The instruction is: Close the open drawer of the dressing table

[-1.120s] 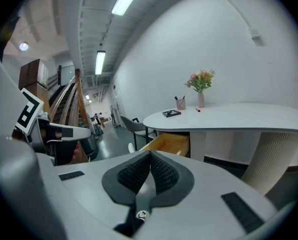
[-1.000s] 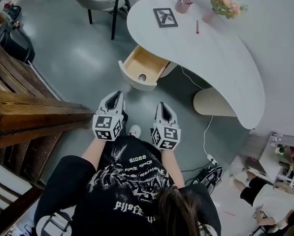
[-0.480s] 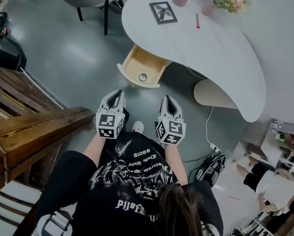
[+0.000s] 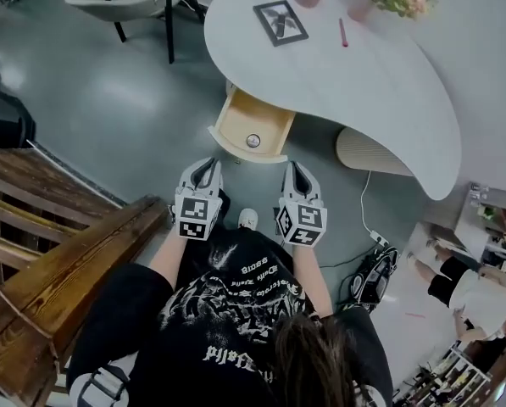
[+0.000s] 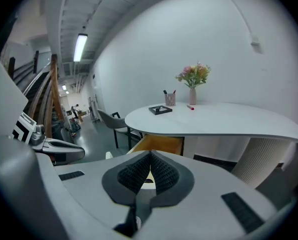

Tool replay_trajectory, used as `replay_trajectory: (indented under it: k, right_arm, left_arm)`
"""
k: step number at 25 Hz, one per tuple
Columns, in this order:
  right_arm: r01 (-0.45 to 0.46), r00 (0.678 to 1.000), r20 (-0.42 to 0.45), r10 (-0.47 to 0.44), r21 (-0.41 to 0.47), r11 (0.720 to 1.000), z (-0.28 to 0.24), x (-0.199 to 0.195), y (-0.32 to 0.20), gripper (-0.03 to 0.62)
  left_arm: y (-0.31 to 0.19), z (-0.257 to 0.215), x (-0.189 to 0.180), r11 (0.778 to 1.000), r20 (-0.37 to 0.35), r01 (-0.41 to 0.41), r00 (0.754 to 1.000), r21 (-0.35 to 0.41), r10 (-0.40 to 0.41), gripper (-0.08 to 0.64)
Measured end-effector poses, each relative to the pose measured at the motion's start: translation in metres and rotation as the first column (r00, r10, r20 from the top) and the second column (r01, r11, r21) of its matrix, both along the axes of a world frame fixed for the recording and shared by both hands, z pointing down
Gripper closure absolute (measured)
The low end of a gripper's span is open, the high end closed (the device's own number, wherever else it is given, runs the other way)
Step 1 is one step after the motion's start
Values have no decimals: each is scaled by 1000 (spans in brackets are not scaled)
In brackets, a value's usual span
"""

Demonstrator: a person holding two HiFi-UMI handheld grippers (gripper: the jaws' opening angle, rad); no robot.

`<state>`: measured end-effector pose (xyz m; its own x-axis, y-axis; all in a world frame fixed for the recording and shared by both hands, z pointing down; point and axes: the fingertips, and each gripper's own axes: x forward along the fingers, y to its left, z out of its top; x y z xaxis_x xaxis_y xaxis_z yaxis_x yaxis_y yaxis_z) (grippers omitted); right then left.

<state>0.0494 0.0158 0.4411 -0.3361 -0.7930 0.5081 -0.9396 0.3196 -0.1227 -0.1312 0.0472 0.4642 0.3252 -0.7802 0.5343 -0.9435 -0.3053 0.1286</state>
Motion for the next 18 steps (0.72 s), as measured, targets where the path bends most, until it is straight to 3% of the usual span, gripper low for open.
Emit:
replay_trajectory:
  k: [9,18]
  right_arm:
    - [-111,994,-14,111,-17,994,11,-8,-33,566]
    - [-77,997,-33,75,-53,996,25,-18,-26,566]
  left_arm:
    - [-35,22,-7,994,-44,-100,994,-32,99,528]
    - [-26,53,3,980,-9,-143,990,-135,143,528]
